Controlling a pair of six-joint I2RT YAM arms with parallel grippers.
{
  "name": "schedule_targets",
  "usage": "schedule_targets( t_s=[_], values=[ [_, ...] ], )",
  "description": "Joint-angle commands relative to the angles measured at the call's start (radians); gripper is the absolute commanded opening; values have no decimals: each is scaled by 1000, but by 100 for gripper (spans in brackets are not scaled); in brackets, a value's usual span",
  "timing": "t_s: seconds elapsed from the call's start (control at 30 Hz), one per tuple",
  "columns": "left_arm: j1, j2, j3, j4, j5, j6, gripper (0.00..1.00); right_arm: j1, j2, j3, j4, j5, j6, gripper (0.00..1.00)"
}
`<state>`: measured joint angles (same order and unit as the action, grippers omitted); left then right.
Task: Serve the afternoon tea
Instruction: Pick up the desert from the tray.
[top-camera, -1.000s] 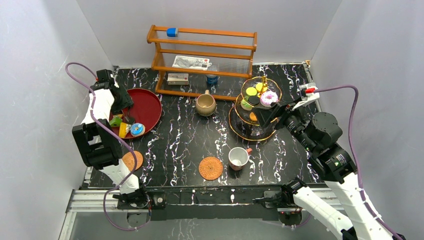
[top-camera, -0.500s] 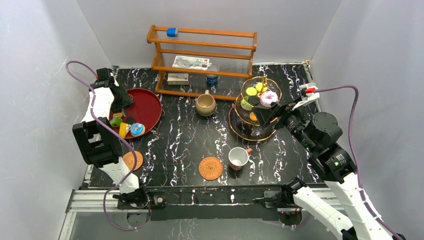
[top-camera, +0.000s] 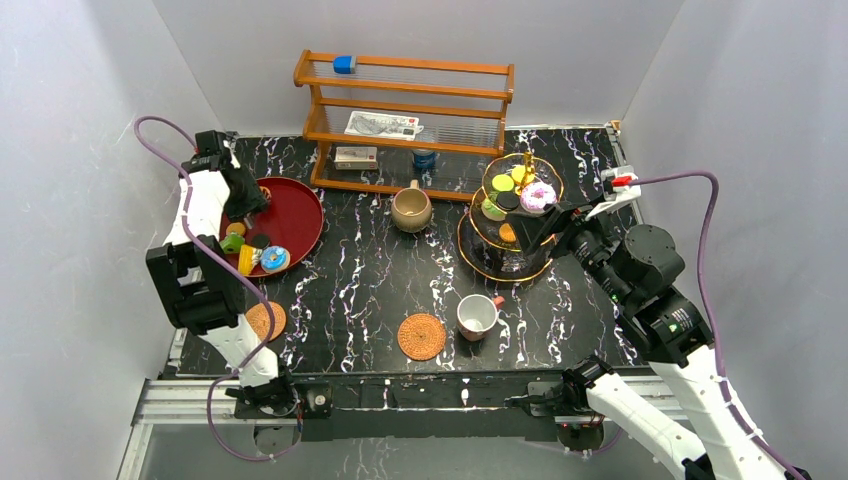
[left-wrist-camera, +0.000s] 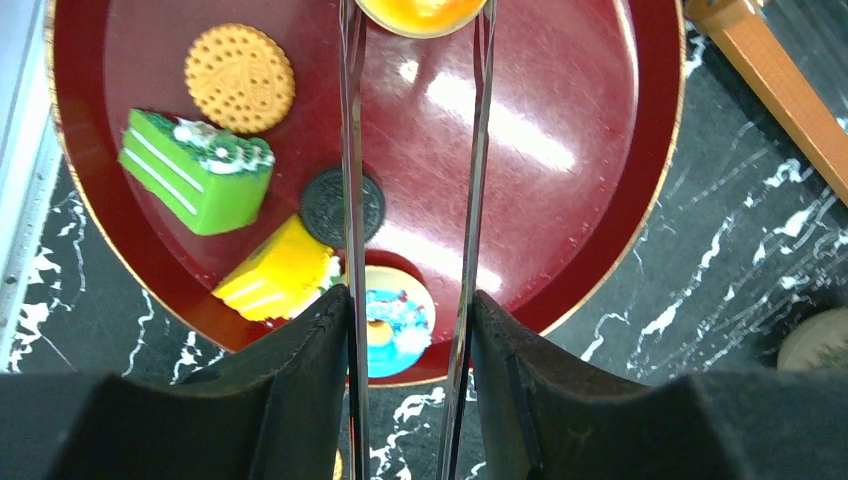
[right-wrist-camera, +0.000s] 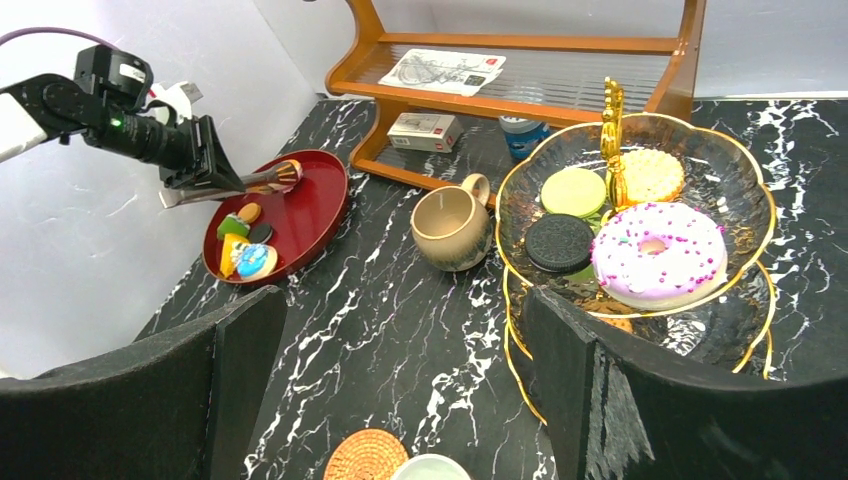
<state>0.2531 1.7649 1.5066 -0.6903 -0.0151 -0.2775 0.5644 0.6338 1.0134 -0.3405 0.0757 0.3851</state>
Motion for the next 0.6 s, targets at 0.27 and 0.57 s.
schedule_targets(
  t_s=[0.27,0.57],
  values=[
    [-99,-136,52,-106,60,-25,35,3,-23,44,-13,94,-44,99],
    [-181,-235,53,-144,125,-17,35,4,1,96,-52,128,-53,99]
  ],
)
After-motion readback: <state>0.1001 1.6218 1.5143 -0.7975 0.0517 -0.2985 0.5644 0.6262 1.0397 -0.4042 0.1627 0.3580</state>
